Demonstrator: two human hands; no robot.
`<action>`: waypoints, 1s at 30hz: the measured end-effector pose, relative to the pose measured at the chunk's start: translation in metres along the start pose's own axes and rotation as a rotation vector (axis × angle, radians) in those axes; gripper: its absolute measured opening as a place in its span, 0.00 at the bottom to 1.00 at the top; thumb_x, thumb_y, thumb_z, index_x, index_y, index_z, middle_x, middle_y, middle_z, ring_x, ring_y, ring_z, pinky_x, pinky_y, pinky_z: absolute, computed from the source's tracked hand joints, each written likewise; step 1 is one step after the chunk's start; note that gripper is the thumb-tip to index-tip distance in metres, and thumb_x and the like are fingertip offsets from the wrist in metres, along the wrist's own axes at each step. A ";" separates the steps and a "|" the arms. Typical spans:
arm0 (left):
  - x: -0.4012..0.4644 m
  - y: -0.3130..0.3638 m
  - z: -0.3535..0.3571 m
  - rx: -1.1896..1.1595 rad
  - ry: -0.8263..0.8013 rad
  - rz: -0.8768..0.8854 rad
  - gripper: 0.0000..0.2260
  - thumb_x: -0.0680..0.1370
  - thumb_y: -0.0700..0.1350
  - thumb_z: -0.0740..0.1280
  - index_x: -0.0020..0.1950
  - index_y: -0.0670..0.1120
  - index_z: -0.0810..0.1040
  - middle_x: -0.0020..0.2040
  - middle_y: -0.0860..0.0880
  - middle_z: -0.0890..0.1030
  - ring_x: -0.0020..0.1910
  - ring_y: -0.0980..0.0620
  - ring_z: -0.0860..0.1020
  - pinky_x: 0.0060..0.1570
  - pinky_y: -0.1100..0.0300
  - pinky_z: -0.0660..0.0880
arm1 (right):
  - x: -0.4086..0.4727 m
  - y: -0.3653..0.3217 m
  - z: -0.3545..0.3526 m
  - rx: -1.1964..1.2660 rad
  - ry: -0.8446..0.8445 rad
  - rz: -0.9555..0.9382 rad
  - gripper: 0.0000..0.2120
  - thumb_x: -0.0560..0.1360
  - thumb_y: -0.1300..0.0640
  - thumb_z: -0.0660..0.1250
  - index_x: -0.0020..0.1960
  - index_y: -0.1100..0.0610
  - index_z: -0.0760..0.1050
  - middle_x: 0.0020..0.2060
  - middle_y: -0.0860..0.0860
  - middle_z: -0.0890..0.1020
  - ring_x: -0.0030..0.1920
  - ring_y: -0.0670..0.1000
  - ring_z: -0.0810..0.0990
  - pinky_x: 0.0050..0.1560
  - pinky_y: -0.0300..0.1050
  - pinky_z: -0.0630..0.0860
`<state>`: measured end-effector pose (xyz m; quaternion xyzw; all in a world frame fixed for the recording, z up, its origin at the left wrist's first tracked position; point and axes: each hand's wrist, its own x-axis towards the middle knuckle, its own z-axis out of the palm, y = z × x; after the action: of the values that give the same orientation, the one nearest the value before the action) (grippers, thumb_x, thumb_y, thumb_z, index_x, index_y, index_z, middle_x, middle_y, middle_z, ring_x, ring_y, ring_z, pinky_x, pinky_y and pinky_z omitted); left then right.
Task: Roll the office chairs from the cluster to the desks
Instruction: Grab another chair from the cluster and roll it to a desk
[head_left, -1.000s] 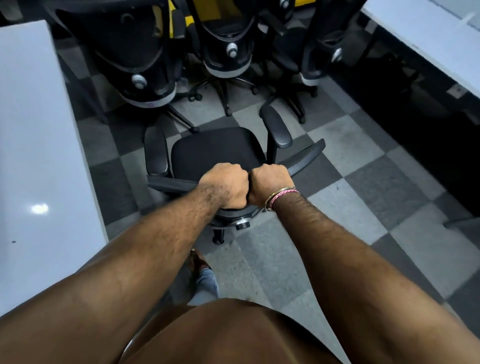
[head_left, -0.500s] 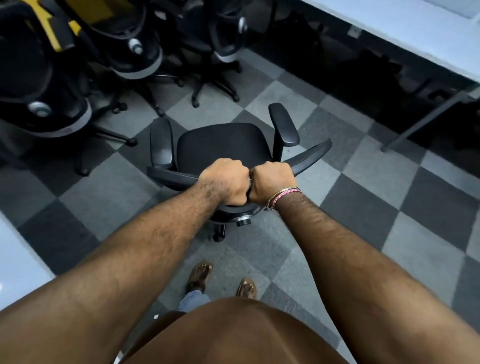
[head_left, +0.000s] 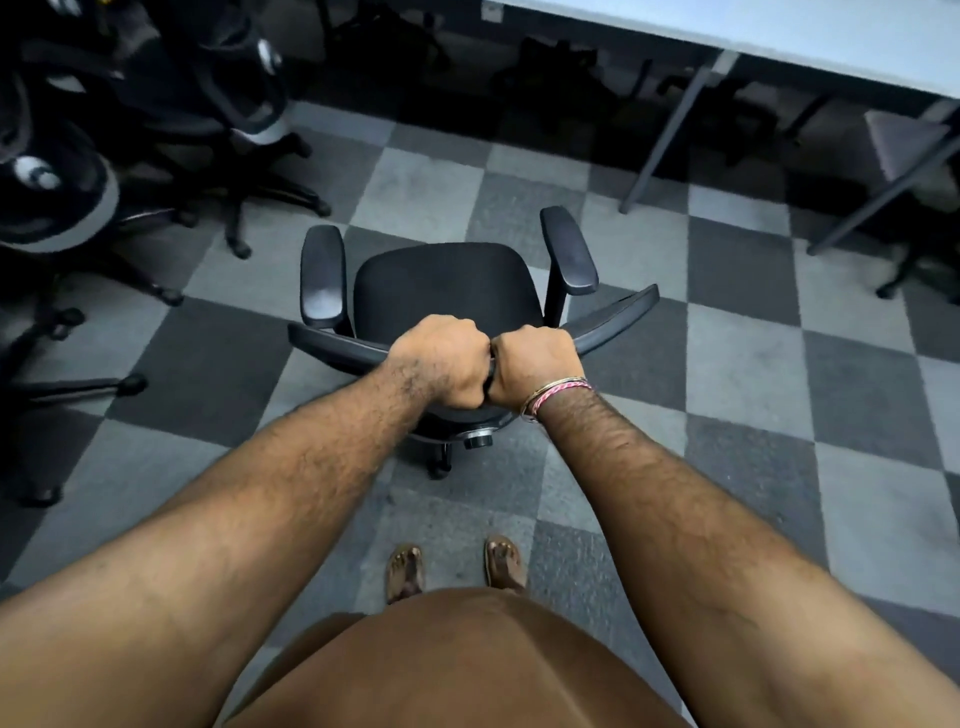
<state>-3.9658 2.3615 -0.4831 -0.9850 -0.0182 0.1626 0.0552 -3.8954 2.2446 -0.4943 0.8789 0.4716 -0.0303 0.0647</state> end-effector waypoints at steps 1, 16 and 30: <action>0.002 0.003 -0.002 0.015 0.006 0.030 0.14 0.74 0.57 0.64 0.33 0.51 0.68 0.31 0.53 0.70 0.33 0.48 0.73 0.36 0.55 0.72 | -0.005 0.003 0.001 0.007 0.000 0.030 0.09 0.70 0.46 0.64 0.42 0.50 0.79 0.37 0.50 0.83 0.39 0.57 0.83 0.36 0.44 0.69; 0.045 0.075 -0.016 0.112 0.083 0.398 0.14 0.73 0.59 0.61 0.33 0.51 0.68 0.33 0.52 0.75 0.33 0.48 0.76 0.36 0.55 0.78 | -0.080 0.048 0.014 0.036 -0.040 0.384 0.06 0.68 0.48 0.64 0.37 0.50 0.72 0.36 0.50 0.82 0.38 0.56 0.82 0.35 0.44 0.67; 0.077 0.124 -0.033 0.174 0.126 0.627 0.12 0.74 0.58 0.62 0.38 0.52 0.75 0.36 0.52 0.79 0.33 0.48 0.75 0.36 0.56 0.76 | -0.123 0.080 0.022 0.044 -0.020 0.571 0.06 0.67 0.48 0.63 0.38 0.50 0.73 0.38 0.50 0.83 0.40 0.56 0.83 0.35 0.44 0.66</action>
<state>-3.8802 2.2394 -0.4907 -0.9423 0.3032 0.1116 0.0875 -3.8968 2.0968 -0.4956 0.9770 0.2036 -0.0296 0.0563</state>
